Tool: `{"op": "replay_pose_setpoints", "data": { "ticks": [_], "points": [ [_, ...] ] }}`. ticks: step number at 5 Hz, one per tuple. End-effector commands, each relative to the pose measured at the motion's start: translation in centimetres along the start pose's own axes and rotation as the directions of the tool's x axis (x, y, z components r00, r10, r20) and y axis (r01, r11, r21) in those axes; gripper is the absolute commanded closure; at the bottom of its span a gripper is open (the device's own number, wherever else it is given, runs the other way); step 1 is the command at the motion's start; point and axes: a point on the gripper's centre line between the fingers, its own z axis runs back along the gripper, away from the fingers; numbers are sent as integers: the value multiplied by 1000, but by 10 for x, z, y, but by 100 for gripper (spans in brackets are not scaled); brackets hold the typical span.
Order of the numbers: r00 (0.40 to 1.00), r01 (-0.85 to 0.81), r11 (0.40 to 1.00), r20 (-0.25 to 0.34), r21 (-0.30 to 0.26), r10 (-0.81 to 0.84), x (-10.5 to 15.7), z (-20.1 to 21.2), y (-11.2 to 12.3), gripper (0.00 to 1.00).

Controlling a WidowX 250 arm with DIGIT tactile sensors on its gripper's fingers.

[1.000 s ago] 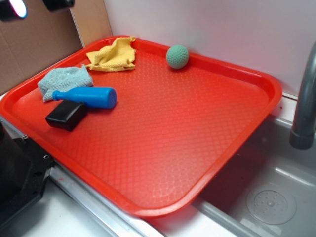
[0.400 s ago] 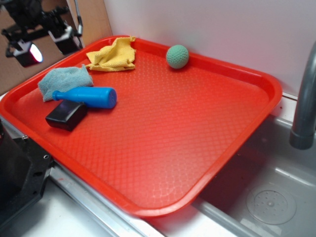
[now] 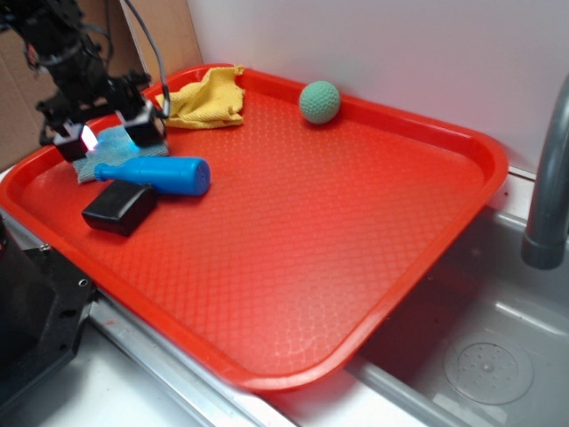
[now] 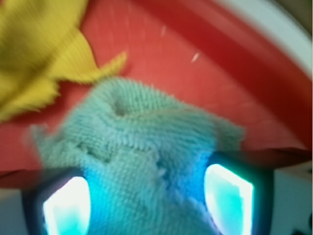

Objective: Grab the blue cloth.

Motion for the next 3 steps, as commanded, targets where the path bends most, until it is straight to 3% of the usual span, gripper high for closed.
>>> {"op": "replay_pose_setpoints", "data": {
  "ticks": [1,3],
  "points": [
    [998,-2,1000,62,22,0,8,-5,-4,100],
    [997,-11,999,73,47,7,9,3,-8,100]
  ]
}}
